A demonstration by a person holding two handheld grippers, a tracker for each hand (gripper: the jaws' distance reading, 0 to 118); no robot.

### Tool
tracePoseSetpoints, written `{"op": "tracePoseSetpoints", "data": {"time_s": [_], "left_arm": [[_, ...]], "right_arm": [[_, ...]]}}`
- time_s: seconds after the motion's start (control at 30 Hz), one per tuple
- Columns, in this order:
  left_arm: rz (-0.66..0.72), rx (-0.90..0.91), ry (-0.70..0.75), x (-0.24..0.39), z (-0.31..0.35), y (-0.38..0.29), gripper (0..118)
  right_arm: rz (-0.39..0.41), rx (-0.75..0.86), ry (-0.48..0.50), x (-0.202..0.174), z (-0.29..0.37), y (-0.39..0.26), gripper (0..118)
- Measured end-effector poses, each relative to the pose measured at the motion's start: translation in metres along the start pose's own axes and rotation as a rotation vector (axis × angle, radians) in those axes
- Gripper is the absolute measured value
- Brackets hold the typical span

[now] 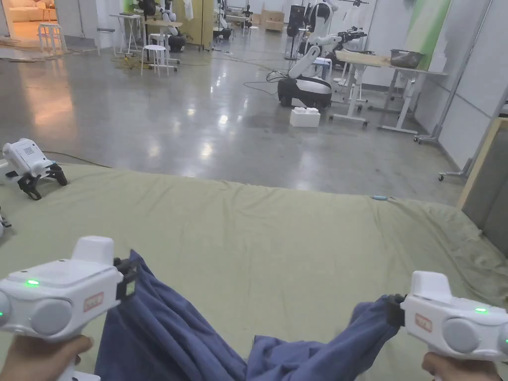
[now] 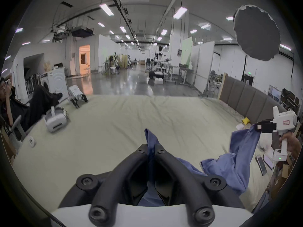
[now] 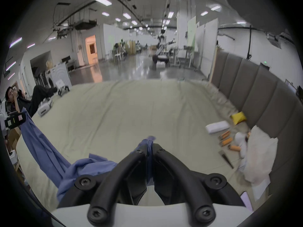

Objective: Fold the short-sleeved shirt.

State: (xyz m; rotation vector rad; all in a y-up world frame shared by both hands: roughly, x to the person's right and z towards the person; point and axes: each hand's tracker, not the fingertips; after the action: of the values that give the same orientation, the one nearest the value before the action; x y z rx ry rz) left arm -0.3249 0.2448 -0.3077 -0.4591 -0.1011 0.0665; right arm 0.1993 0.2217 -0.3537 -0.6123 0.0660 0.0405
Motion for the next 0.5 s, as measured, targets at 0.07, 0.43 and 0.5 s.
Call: {"op": "tracePoseSetpoints", "data": {"time_s": [0.07, 0.43, 0.5], "left_arm": [[0.016, 0.046, 0.022, -0.015, 0.019, 0.018, 1], [0.070, 0.218, 0.089, -0.063, 0.095, 0.140, 1], [0.069, 0.227, 0.095, -0.065, 0.099, 0.157, 1]], "right_arm": [[-0.017, 0.070, -0.008, 0.007, 0.026, 0.017, 3], [-0.028, 0.303, -0.069, 0.022, 0.112, 0.136, 3], [-0.027, 0.325, -0.077, 0.018, 0.120, 0.153, 3]]}}
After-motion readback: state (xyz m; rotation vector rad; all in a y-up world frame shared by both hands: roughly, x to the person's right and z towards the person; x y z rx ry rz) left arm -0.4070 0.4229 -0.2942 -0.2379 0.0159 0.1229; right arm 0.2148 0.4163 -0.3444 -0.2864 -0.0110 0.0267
